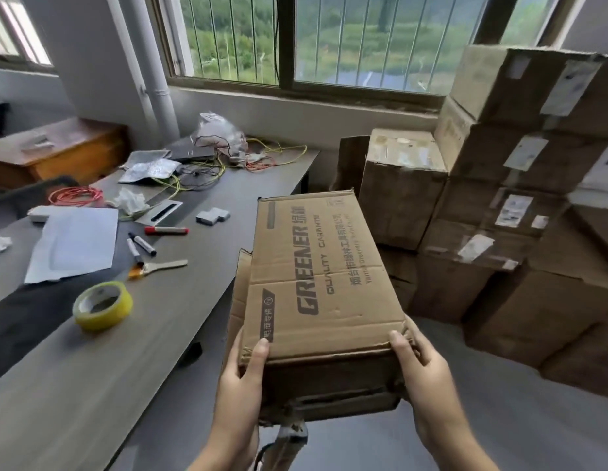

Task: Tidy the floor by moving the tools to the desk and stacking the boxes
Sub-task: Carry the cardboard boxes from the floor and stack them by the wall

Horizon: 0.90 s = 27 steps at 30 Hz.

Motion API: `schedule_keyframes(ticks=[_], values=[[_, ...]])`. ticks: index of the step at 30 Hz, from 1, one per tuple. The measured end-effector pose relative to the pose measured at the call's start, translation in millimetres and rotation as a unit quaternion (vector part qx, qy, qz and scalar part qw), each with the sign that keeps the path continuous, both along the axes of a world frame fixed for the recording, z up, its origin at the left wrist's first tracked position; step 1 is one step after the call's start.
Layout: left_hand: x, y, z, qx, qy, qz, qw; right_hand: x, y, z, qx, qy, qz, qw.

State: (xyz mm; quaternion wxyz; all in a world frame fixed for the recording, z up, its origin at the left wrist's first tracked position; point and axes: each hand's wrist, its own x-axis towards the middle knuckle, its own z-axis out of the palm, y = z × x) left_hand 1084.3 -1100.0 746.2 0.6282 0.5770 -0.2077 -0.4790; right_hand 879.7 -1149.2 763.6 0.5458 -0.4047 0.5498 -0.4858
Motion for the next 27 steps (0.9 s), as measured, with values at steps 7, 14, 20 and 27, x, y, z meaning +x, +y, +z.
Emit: schedule_keyframes(ticks=[7,14,20,27], values=[[71,-193,34,-0.008,-0.005,-0.003,1.0,70,-172,26,-0.039,0.013,-0.016,0.999],[110,-354,44,-0.056,-0.037,-0.039,0.997,103,-328,35,-0.094,-0.005,-0.047,0.994],[127,-499,51,-0.092,-0.05,-0.022,0.994,125,-479,34,-0.126,-0.027,-0.015,0.992],[136,-663,63,-0.087,-0.047,0.0,0.995,135,-648,46,-0.116,-0.013,0.003,0.993]])
